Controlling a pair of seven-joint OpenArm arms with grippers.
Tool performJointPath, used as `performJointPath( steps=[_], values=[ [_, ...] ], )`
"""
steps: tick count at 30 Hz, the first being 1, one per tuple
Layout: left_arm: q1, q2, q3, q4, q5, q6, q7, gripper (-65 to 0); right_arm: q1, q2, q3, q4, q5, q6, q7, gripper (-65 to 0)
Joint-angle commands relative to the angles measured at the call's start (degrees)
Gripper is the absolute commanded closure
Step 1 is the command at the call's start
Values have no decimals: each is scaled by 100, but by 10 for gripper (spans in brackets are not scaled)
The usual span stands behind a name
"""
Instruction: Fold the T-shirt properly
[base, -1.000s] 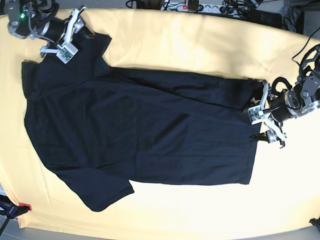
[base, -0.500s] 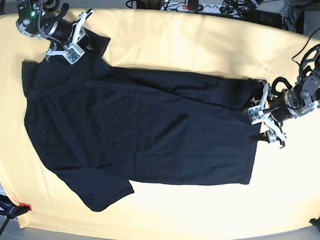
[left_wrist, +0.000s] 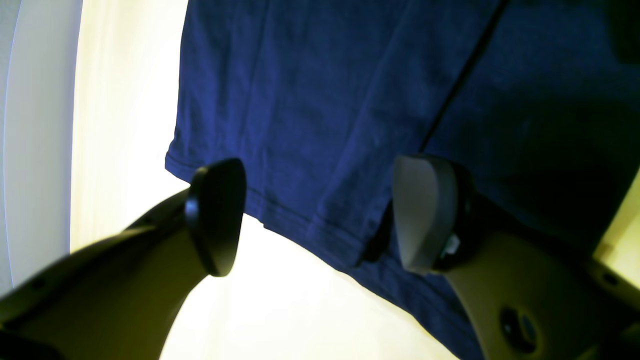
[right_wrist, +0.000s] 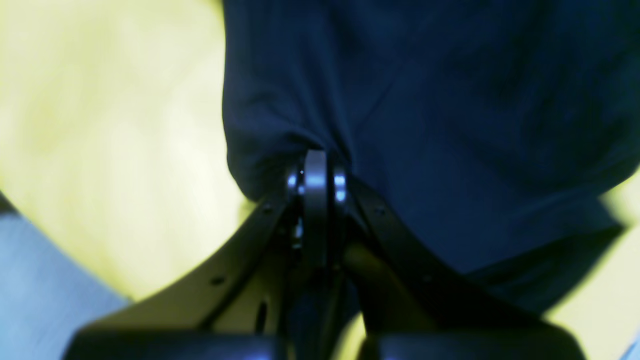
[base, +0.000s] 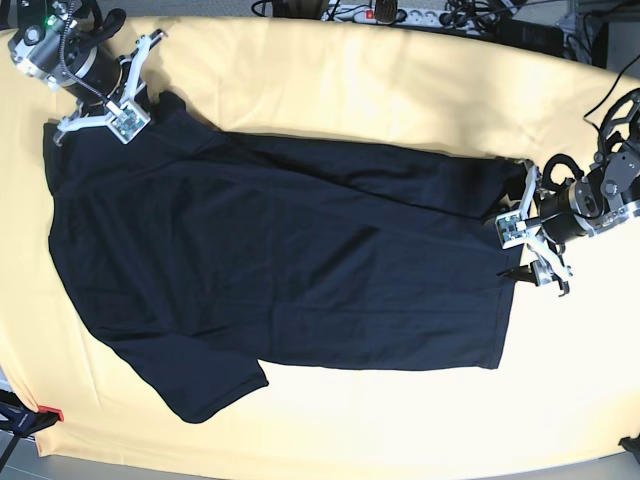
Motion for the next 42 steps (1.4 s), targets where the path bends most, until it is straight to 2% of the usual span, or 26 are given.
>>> performJointPath(
  steps=[1,6,12,18,25,30,36,42],
  values=[
    [-111,-125,-72,52,-26,87,-103,-456,-26,57,109,83,7,4,168,0],
    [-111,-122,-72,63,-26,87,-103,-456,87,57,136,-11,2,315,828,0],
    [-109,-125,-72,98,-26,85,-101,-456,914,146,136,-612,15,420,863,0],
    [-109,-125,-72,98,-26,87,-85,-456,1703,431,61,-1386,411,579,898,0],
    [-109,-125,-72,98,-24,87,-83,-456,2415,863,-671,-1790,369,581,903,0],
    [-109,-125,-72,98,-24,87,-83,-456,2979,1141,-1416,-2199,37,577,911,0],
    [-109,-122,-72,98,-24,87,-85,-456,3685,1182,-2013,-2787,-138,514,946,0],
    [-109,-122,-72,98,-24,87,-83,-456,4181,1182,-2120,-2850,-87,520,1036,0]
  ],
)
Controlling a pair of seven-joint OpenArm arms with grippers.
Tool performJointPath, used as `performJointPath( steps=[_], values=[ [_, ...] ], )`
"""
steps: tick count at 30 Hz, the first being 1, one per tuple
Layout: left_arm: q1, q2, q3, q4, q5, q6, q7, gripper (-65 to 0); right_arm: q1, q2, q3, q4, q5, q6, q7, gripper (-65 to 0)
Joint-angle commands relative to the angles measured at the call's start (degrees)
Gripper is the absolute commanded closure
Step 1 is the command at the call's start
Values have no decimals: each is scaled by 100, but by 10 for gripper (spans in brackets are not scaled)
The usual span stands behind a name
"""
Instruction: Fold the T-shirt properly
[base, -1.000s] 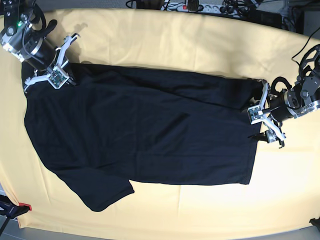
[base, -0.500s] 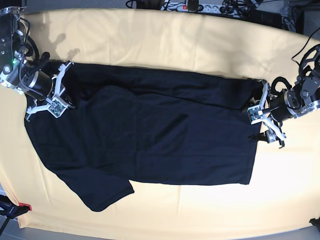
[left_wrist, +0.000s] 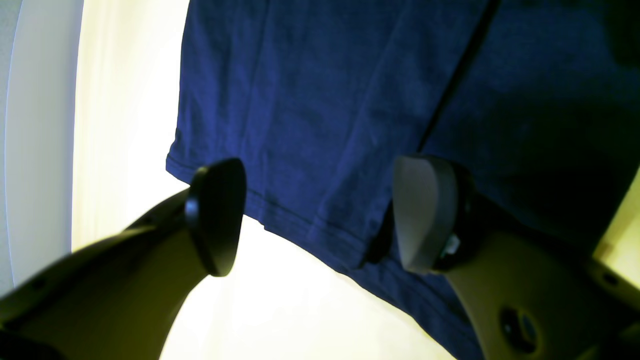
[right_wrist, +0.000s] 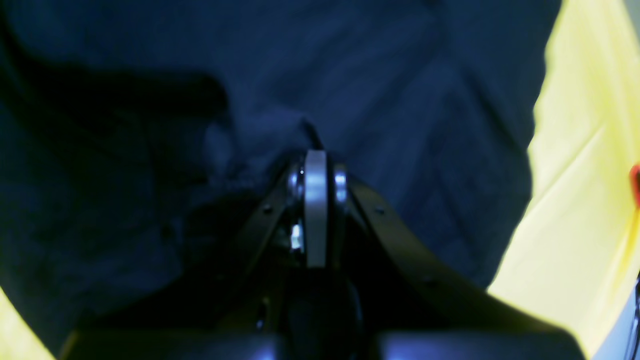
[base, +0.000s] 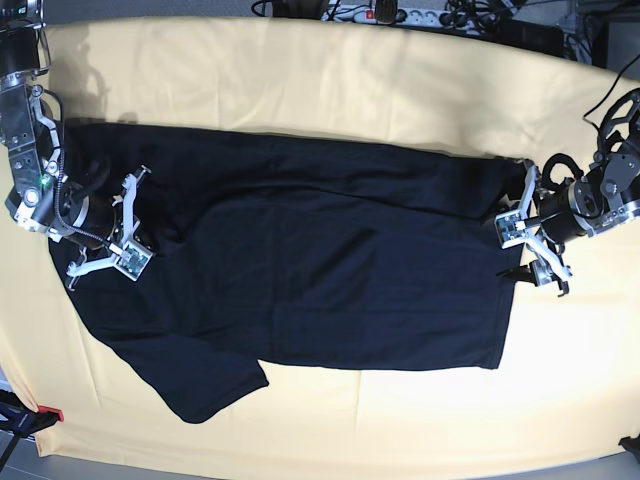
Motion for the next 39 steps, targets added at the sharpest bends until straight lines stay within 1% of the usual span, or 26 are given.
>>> performJointPath(
  steps=[1,6,7,8,9,10,11,12,13,15,16,18,19,20,22,24,26,27,29,31,32,34,37,39],
  values=[
    [-109,-127,-72,57,-22,90,-101,-456,127,111,55,74,22,-39,166,0],
    [-111,-125,-72,57,-22,92,-103,-456,142,105,48,-35,0,-22,295,0],
    [-111,-122,-72,57,-22,92,-103,-456,157,90,48,-98,-2,-42,310,0],
    [-111,-122,-72,57,-22,92,-103,-456,175,61,48,-168,-63,-140,345,-3],
    [-109,-122,-72,57,-22,94,-101,-456,190,33,48,-243,-164,-323,411,-77],
    [-111,-122,-72,57,-22,101,-101,-456,219,11,48,-297,-337,-616,505,-170],
    [-109,-125,-72,57,-22,162,-101,-456,254,-20,48,-332,-535,-986,531,-268],
    [-109,-125,-72,57,-22,229,-98,-456,308,-42,48,-343,-688,-1309,492,-349],
    [-111,-125,-72,57,-22,293,-98,-456,363,-44,48,-334,-772,-1620,387,-395],
    [-111,-122,-72,57,-24,450,-98,-456,535,-46,48,-234,-702,-1930,-57,-405],
    [-111,-122,-72,57,-24,483,-98,-456,619,-42,50,-153,-575,-1980,-282,-404],
    [-109,-125,-72,61,-24,444,-98,-456,750,-4,70,90,-210,-1917,-634,-402],
    [-109,-125,-72,74,-22,332,-98,-456,776,44,72,245,-13,-1799,-776,-402],
    [-109,-127,-72,98,-22,151,-96,-455,774,109,72,404,192,-1652,-907,-402],
    [-109,-127,-72,149,-22,-369,-76,-455,737,254,72,664,579,-1410,-1196,-402],
    [-109,-127,-72,151,-24,-964,-85,-452,632,382,72,822,909,-1266,-1445,-402],
    [-107,-127,-72,151,-26,-1537,-94,-417,411,533,72,927,1143,-1152,-1541,-400],
    [-107,-127,-72,151,-28,-1700,-118,-389,269,599,72,986,1241,-1121,-1600,-400],
    [-79,-129,-70,153,-85,-1700,-216,-337,-52,702,72,1130,1305,-1082,-1696,-400],
    [31,-142,-70,223,-175,-1700,-234,-333,-407,780,72,1268,1290,-1110,-1742,-400],
    [98,-144,-70,278,-153,-1700,-234,-335,-590,804,79,1331,1248,-1178,-1759,-400],
    [275,-149,-70,356,-31,-1700,-225,-353,-938,826,87,1440,1187,-1211,-1777,-400],
    [562,-144,-70,387,444,-1700,-227,-396,-1381,824,103,1600,1187,-1248,-1775,-400],
    [682,-144,-70,387,1008,-1700,-227,-406,-1591,822,103,1663,1191,-1292,-1773,-400]
  ],
)
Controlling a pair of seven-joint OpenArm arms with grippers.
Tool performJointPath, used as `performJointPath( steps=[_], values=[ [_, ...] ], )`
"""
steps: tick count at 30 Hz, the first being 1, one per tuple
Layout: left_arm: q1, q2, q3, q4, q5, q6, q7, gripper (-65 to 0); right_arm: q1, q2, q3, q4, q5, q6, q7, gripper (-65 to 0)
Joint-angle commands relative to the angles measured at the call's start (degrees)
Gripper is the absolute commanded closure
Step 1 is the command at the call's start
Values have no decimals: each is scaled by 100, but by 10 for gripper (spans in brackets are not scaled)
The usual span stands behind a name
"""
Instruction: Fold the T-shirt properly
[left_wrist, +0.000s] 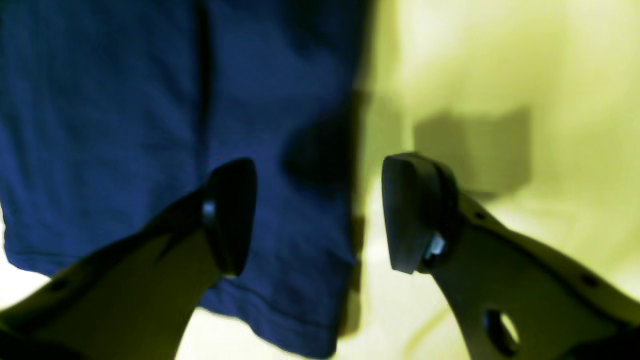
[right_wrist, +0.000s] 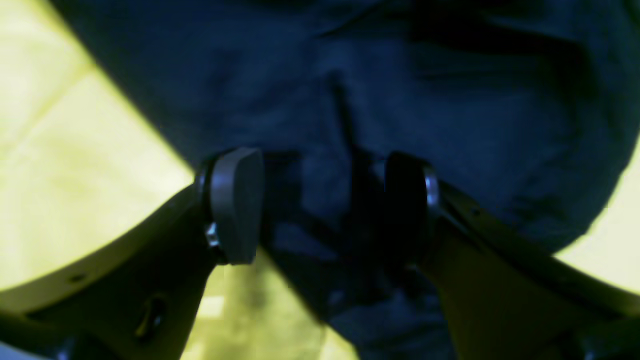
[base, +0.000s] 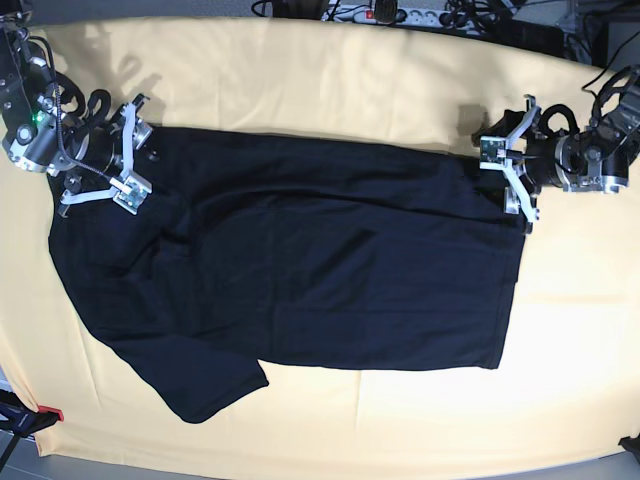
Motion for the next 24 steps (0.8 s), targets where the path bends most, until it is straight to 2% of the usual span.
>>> performJointPath(
  steps=[1,6,12,17,24],
  values=[
    [-39,-131,-70,52,177,36,-68,-406,-13,109,66,85,-22,-11,52,-400],
    [7,-146,-70,42,743,36,-63,-406,-201,46,66,83,-44,-61,50,-400],
    [103,-275,-70,26,761,36,-63,-406,-304,9,66,83,-52,-52,48,-400],
    [101,-385,-70,-133,1134,36,-50,-406,-306,9,66,83,-48,-52,50,-400],
    [101,-400,-70,-400,1167,36,-50,-406,-306,7,66,83,-50,-52,50,-400]
  ],
)
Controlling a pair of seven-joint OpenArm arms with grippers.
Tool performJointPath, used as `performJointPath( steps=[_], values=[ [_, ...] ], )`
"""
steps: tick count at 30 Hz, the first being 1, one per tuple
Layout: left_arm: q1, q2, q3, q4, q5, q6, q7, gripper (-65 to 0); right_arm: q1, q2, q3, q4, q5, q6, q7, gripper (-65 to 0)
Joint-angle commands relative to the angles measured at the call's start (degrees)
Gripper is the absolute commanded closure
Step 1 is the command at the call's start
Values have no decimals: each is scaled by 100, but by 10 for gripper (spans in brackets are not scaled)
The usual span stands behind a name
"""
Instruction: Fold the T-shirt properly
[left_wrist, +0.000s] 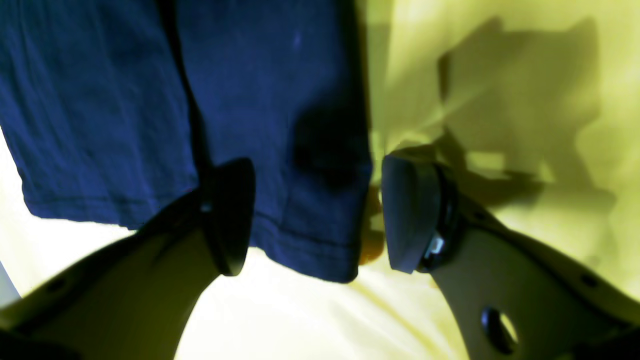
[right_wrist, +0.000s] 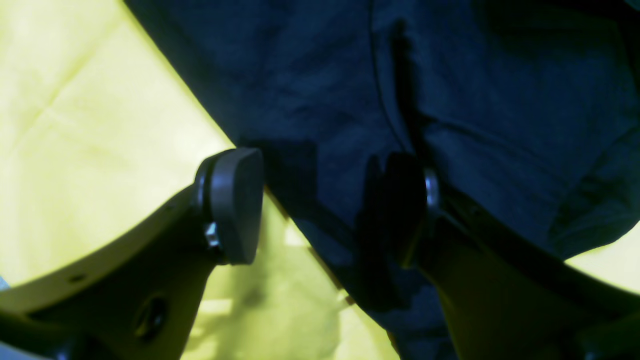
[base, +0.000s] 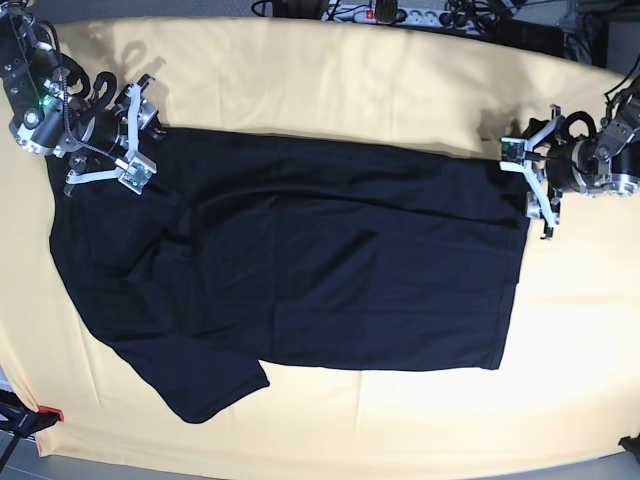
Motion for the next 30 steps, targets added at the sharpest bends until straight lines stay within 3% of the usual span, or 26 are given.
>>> performJointPath(
  steps=[1,5,6,11,17,21,23,25,30],
  values=[
    [-31,-140,-20,-68,275,-49,308,-406,46,85,63,81,13,-20,66,-400],
    [-33,-138,-20,-70,334,-49,308,-406,46,85,63,81,13,-20,66,-400],
    [-31,-138,-20,-70,433,42,310,-406,46,85,63,81,11,-20,66,-400],
    [-33,-138,-20,-70,741,1147,313,-405,48,85,63,81,-120,-46,68,-400],
    [-33,-120,-20,-70,741,1290,313,-405,48,85,63,81,-122,-66,66,-400],
    [-33,-120,-20,-70,717,1871,313,-405,48,85,63,81,-122,-66,68,-400],
    [-33,-120,-20,-70,608,1943,313,-404,48,85,63,81,-122,-63,68,-400],
    [-31,-116,-20,-70,411,1937,313,-379,48,87,63,81,-140,-63,66,-400],
    [-33,-105,-20,-70,267,1939,313,-198,48,87,63,81,-437,-114,136,-400]
  ],
)
